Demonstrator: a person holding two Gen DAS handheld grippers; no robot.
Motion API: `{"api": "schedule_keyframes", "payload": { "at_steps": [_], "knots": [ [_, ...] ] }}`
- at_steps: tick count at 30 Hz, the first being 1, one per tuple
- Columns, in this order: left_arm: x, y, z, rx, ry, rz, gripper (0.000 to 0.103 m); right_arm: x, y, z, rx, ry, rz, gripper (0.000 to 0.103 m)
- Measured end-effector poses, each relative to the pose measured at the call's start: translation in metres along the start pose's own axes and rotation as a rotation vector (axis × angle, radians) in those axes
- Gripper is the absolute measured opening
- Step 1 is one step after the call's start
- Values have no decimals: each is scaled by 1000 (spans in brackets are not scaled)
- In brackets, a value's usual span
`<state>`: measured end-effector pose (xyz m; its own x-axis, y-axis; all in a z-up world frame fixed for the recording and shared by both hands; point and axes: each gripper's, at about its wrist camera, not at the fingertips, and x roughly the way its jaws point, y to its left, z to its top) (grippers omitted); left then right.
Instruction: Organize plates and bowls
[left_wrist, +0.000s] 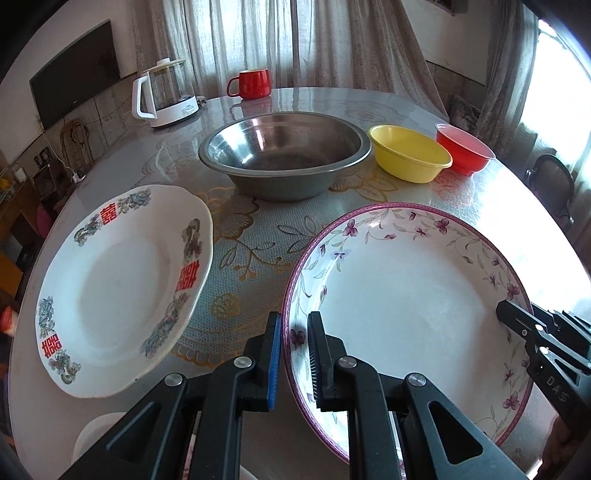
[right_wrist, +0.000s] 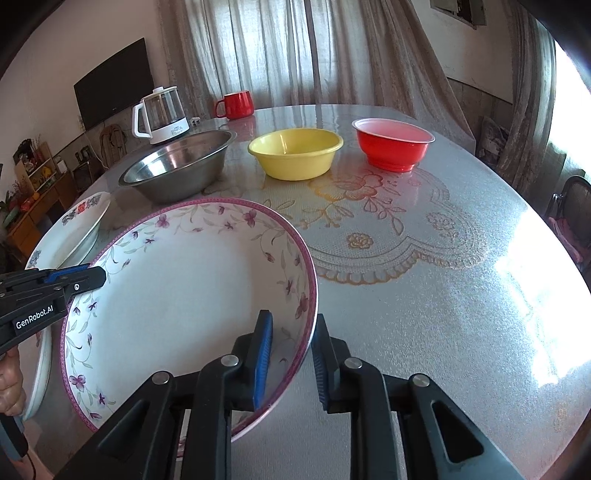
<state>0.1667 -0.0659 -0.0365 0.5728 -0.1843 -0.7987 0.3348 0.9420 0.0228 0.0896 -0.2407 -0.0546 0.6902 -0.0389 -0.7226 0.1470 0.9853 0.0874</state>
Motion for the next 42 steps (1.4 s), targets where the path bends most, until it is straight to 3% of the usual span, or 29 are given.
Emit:
{"api": "schedule_keyframes", "payload": {
  "at_steps": [17,32,42],
  "knots": [
    [4,3,4,-57,-11,76,14,11,11,11,3,16,-8,20],
    [-27,8,-20,-110,-42,27,17,4,21,2,-24,3,-47,30],
    [-52,6,-36,-116,-90,35,18,-1,23,-3,-15,7,-42,30]
  ]
}}
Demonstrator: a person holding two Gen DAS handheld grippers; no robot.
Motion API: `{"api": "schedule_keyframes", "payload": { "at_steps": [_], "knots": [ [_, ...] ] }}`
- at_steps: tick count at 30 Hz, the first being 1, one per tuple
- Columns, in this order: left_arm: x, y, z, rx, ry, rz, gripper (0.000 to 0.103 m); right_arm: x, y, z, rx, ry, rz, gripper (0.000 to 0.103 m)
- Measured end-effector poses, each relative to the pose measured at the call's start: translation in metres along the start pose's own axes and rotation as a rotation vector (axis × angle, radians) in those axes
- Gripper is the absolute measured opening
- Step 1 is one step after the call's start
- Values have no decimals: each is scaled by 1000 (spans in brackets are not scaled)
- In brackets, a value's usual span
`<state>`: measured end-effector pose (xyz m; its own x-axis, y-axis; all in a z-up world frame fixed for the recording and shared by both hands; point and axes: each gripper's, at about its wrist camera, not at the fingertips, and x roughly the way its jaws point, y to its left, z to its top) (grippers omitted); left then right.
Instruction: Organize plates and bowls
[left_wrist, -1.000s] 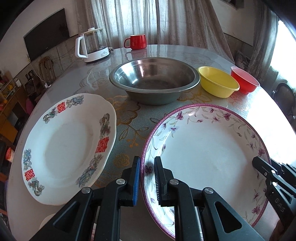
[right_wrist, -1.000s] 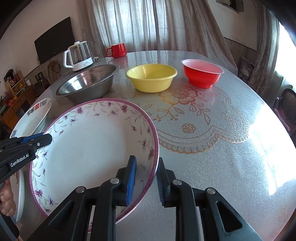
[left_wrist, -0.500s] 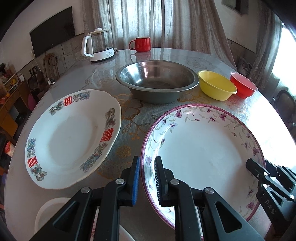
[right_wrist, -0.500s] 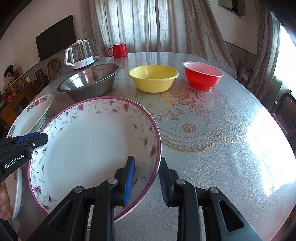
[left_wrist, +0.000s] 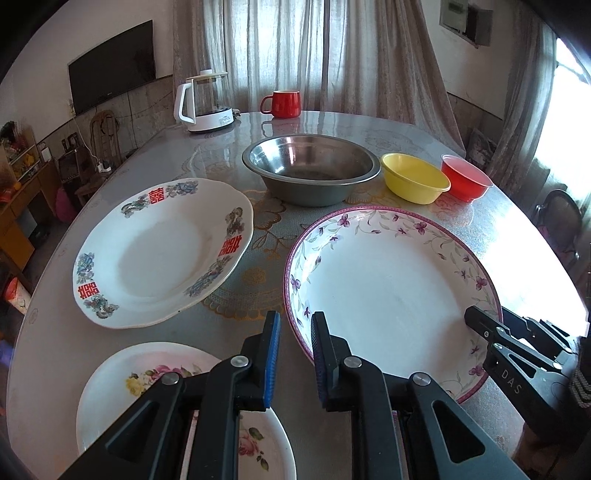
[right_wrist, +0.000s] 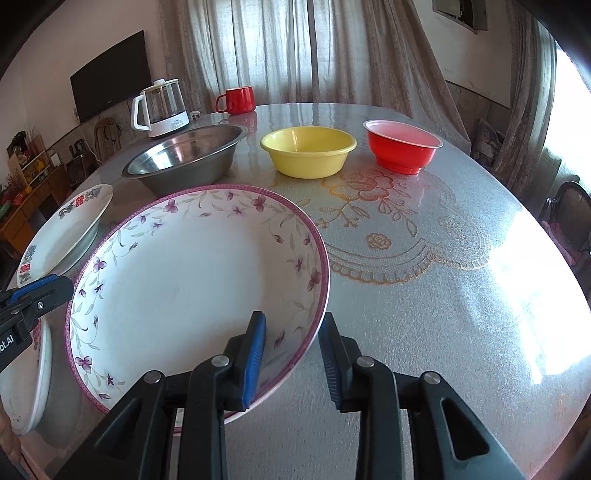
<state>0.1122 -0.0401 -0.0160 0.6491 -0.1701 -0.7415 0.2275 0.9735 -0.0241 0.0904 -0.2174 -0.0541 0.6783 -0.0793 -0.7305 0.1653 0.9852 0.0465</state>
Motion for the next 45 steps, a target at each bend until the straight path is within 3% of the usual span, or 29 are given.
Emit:
{"api": "schedule_keyframes", "payload": {
  "at_steps": [11,22,27,32,38,45],
  "knots": [
    [-24,3,-12,-2,-59,33,21,-12,6,-9,-3,-1,6,36],
    [-37,13,-20,-21,-85,42,24,-45,8,-17,-47,-93,-103,36],
    [-42,20,-22,-33,-100,64,26,-56,14,-13,-63,-141,-114,36],
    [-48,30,-25,-38,-118,88,28,-56,25,-7,-73,-139,-35,36],
    [-53,44,-26,-55,-126,114,30,-47,46,5,-63,-100,142,36],
    [-55,58,-26,-77,-133,136,30,-35,79,17,-101,-64,284,36]
  ]
}}
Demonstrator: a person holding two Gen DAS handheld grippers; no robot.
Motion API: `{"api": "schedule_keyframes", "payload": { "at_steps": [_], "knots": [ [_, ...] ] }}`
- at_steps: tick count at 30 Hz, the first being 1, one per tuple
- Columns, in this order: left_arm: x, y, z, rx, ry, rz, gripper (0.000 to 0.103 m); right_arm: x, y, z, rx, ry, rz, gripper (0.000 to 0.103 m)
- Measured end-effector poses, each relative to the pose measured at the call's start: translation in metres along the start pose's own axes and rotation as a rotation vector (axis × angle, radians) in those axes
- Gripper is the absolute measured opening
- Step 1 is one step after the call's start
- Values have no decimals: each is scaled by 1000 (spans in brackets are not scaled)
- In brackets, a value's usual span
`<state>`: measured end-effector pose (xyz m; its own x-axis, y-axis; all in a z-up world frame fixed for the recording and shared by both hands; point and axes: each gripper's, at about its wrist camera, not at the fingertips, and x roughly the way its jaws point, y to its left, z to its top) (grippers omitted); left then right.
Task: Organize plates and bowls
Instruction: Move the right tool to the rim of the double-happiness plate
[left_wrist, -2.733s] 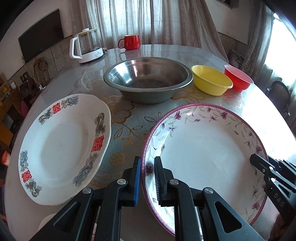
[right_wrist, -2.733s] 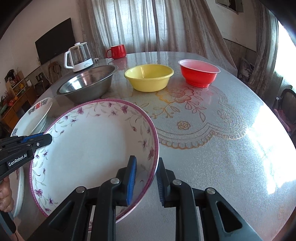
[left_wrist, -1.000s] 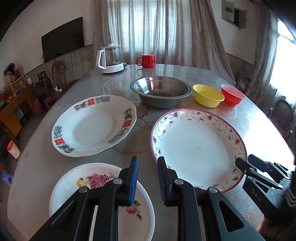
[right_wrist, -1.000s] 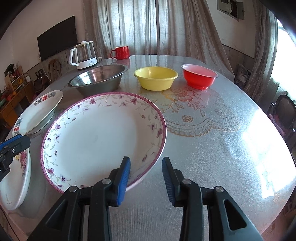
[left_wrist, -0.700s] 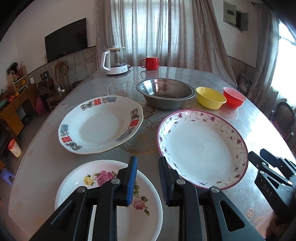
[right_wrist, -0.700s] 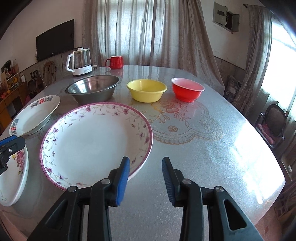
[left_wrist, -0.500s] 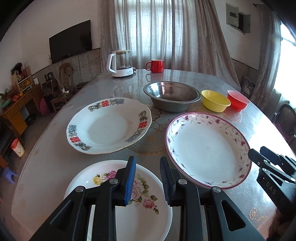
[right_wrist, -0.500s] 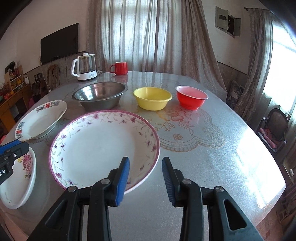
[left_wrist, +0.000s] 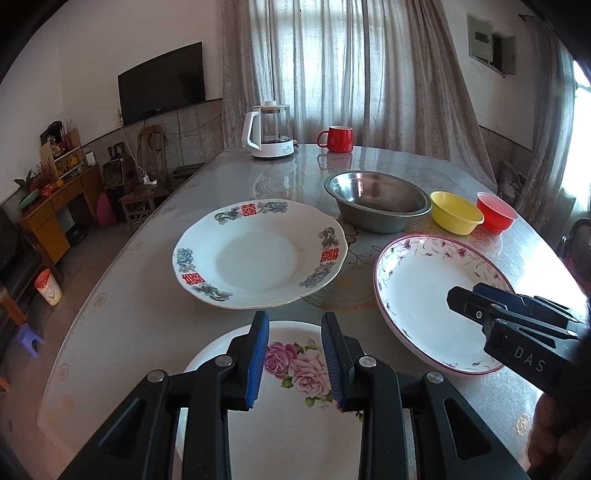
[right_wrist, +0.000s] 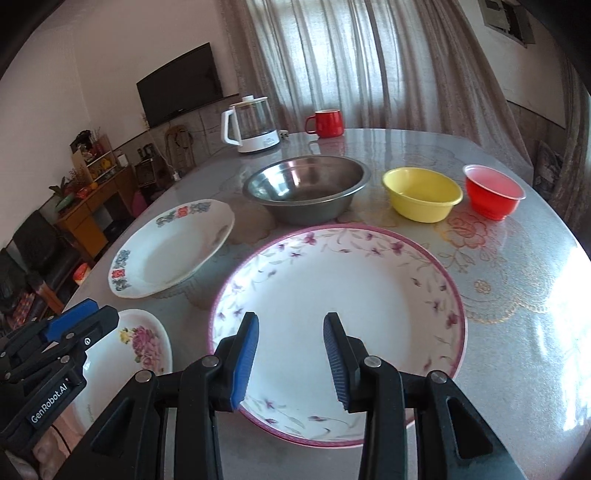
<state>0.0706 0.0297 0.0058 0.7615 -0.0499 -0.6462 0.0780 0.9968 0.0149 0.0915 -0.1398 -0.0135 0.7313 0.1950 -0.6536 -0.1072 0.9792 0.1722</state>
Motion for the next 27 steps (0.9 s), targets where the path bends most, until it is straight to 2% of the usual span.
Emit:
{"api": "schedule_keyframes", "payload": {
  "at_steps": [5,12,15,22,27],
  "knots": [
    [2,9,0,-12,3,11,31,15,14,11,-13,26,82,36],
    [7,22,2,-31,9,28,33,40,24,27,-18,69,133,36],
    [13,30,3,-48,29,11,34,50,25,34,-3,88,155,36],
    [28,72,13,-156,67,2,37,74,29,49,14,135,191,38],
    [44,105,23,-207,71,38,37,93,32,57,26,160,194,38]
  ]
}}
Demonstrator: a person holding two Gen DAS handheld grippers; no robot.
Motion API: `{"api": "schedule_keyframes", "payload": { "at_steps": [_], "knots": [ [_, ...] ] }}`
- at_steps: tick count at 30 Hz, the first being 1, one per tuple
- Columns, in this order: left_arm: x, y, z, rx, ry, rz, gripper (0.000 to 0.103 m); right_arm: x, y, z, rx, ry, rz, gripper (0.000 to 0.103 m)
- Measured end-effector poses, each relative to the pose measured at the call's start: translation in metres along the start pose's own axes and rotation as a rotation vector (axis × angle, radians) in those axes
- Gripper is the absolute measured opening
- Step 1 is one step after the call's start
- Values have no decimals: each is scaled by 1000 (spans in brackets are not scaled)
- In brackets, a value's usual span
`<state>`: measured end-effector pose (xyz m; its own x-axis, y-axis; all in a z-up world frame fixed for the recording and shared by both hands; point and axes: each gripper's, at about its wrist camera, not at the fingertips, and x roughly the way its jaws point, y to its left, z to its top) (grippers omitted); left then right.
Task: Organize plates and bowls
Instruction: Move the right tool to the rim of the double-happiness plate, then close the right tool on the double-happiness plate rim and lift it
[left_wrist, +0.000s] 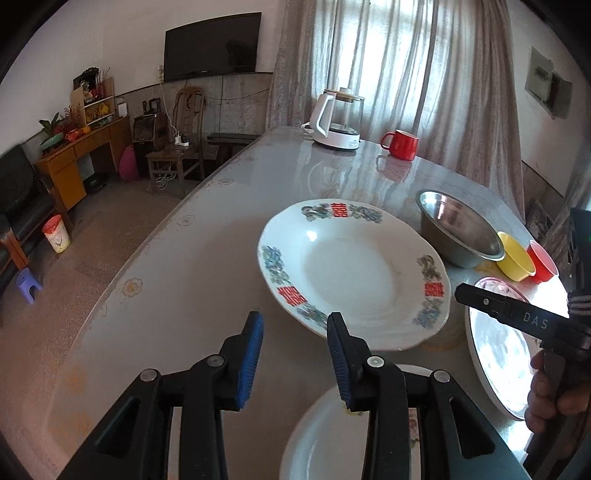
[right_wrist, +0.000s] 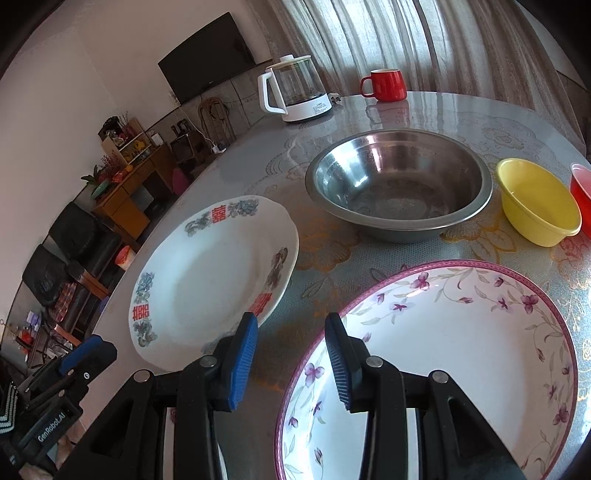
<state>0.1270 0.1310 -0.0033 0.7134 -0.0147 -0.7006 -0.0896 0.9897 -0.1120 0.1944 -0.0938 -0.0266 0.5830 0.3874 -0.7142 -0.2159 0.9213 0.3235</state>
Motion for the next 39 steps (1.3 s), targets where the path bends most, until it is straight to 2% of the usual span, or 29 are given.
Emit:
{"api": "schedule_keyframes", "payload": {
  "at_steps": [6,12,16,21,24,26,28,30,32,36,39],
  "knots": [
    [23,27,21,-55,22,24,37,15,5,16,-12,14,6,38],
    [49,39,35,-78,48,-4,47,35,16,28,-66,40,-12,38],
    [65,38,41,-76,61,-51,55,46,18,36,-78,59,-21,39],
    [81,35,43,-66,86,-79,56,61,21,42,-105,91,-22,41],
    [92,35,45,-73,109,-98,55,66,22,43,-118,105,-25,41],
    [98,34,47,-80,122,-115,43,70,20,45,-108,119,-17,41],
    [102,30,48,-68,130,-127,41,73,20,47,-100,129,-15,42],
    [108,23,49,-50,147,-139,34,77,19,50,-96,142,-13,42],
    [108,16,49,-24,142,-116,34,81,18,51,-87,156,-3,43],
    [104,25,47,-62,165,-151,30,82,22,50,-97,154,0,47],
    [100,25,44,-34,159,-145,30,82,24,49,-105,153,4,46]
  ]
}}
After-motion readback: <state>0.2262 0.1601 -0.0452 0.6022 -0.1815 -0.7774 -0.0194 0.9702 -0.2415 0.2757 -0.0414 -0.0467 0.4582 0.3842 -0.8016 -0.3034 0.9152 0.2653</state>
